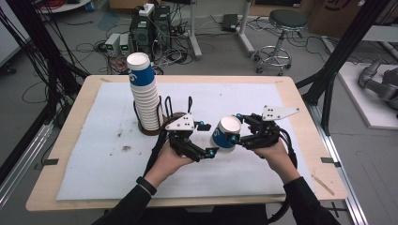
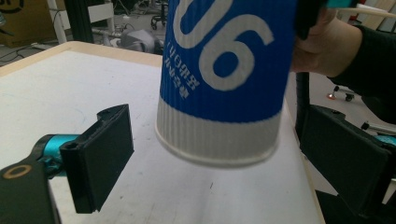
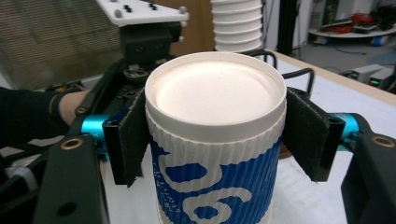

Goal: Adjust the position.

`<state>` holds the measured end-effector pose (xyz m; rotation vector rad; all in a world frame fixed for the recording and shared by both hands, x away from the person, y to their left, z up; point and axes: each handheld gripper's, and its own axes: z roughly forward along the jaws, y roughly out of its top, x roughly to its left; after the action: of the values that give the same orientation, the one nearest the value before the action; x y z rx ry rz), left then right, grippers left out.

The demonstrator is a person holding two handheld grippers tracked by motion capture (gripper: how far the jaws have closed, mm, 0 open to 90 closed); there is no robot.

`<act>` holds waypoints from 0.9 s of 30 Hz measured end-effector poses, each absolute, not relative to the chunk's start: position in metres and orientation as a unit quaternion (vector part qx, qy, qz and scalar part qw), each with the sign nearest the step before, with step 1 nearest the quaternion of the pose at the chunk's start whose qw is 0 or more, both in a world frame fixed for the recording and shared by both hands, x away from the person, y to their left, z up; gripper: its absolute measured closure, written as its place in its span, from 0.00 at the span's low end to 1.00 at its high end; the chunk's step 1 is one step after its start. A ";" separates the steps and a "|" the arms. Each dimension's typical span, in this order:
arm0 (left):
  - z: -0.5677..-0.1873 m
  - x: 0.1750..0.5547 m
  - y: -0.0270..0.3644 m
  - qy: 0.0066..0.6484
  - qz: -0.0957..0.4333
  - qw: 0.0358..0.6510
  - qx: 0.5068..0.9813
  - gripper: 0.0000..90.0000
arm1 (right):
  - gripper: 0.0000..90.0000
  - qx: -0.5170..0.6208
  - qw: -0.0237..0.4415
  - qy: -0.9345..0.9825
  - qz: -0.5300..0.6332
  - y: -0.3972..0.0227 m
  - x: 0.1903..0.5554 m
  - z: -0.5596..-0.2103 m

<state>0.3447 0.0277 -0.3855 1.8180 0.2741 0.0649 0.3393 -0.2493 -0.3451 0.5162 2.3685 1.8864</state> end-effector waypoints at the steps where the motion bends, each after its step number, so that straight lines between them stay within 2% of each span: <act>1: -0.387 0.345 0.026 0.119 0.026 0.604 0.788 0.11 | 0.33 0.165 0.030 0.771 0.614 -0.248 0.339 -0.345; 12: -0.395 0.346 0.010 0.090 -0.011 0.599 0.795 0.13 | 0.33 0.143 0.008 0.781 0.607 -0.240 0.338 -0.348; 13: -0.395 0.346 0.009 0.085 -0.011 0.598 0.797 0.16 | 0.33 0.143 0.006 0.782 0.607 -0.240 0.338 -0.348; 23: -0.391 0.344 0.013 0.067 0.010 0.588 0.806 0.23 | 0.32 0.144 0.004 0.785 0.602 -0.240 0.338 -0.348; 27: -0.389 0.345 0.014 0.064 0.024 0.559 0.827 0.23 | 0.26 0.146 0.008 0.790 0.596 -0.240 0.337 -0.344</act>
<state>0.3449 0.0143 -0.3887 1.9494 0.1503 0.0557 0.3371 -0.2405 -0.3438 0.4579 2.4687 1.8617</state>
